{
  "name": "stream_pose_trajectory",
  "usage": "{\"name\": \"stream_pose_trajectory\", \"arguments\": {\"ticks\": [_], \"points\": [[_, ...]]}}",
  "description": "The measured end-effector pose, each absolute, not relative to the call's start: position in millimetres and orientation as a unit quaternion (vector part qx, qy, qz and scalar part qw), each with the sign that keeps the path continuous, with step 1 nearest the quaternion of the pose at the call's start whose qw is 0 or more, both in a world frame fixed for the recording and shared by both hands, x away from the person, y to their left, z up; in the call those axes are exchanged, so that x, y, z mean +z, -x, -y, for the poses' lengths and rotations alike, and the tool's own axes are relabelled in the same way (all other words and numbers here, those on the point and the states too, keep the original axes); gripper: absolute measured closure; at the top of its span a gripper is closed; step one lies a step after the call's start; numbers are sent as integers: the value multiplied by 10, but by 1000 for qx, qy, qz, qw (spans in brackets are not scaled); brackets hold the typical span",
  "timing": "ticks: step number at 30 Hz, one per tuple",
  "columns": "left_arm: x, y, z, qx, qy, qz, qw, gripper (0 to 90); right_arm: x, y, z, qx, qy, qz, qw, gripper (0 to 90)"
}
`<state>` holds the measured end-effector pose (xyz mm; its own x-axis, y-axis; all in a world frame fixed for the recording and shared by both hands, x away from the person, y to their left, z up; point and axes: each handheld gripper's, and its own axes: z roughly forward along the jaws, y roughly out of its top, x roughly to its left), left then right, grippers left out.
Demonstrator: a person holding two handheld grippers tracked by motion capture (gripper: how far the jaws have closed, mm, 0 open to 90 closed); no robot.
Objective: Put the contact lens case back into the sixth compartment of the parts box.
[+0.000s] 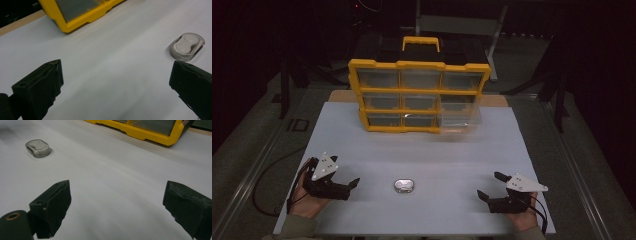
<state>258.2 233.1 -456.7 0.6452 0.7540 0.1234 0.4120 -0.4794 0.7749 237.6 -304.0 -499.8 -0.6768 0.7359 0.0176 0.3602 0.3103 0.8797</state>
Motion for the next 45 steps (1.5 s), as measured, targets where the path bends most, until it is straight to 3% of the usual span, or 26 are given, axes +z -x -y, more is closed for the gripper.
{"name": "stream_pose_trajectory", "arguments": {"ticks": [18, 45], "points": [[-4571, -2854, -1933, 198, -876, -292, 329, 0, -4998, -2376, 3035, 471, -349, -787, 194, 77], [-4665, -3086, -1468, 158, -910, -219, 314, 0, -5012, -2390, 3025, 465, -345, -794, 186, 77]]}}
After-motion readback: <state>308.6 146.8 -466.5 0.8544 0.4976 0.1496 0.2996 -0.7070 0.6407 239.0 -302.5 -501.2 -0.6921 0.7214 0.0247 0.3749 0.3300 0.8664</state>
